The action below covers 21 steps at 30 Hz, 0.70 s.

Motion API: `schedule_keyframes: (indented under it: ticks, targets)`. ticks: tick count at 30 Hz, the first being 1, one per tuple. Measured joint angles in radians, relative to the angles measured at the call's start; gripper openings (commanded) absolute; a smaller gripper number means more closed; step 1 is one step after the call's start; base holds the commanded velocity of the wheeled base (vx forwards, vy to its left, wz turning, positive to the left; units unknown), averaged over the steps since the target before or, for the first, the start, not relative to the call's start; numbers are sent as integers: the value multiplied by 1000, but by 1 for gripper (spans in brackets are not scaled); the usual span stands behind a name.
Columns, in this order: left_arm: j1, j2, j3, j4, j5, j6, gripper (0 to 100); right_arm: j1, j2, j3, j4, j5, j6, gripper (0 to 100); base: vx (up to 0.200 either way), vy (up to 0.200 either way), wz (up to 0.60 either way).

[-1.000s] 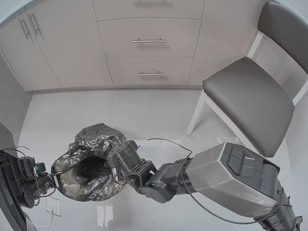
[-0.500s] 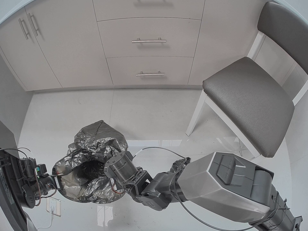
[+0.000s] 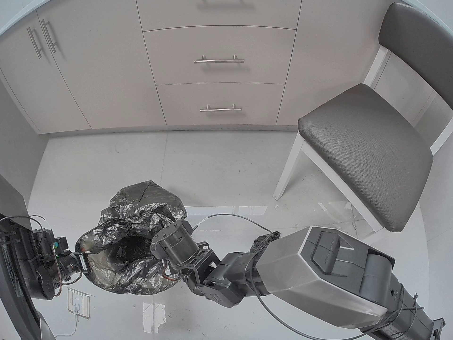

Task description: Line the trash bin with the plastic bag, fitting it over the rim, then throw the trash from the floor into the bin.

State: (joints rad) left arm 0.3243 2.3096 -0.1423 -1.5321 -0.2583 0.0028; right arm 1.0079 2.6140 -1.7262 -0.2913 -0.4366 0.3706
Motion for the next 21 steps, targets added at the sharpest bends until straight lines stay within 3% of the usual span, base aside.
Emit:
schedule_keyframes:
  ticks: [7, 8, 21]
  targets:
    - [-5, 3, -16, -1, -3, -1, 0, -6, 2, -17, 1, -13, -26, 0, 0, 0, 0]
    - [-6, 3, -16, -1, -3, -1, 0, -6, 2, -18, 1, -13, -29, 100, 0, 0, 0]
    - [-12, -4, -17, -1, -5, -4, 0, 1, -10, -13, -2, -27, -56, 100, 0, 0, 0]
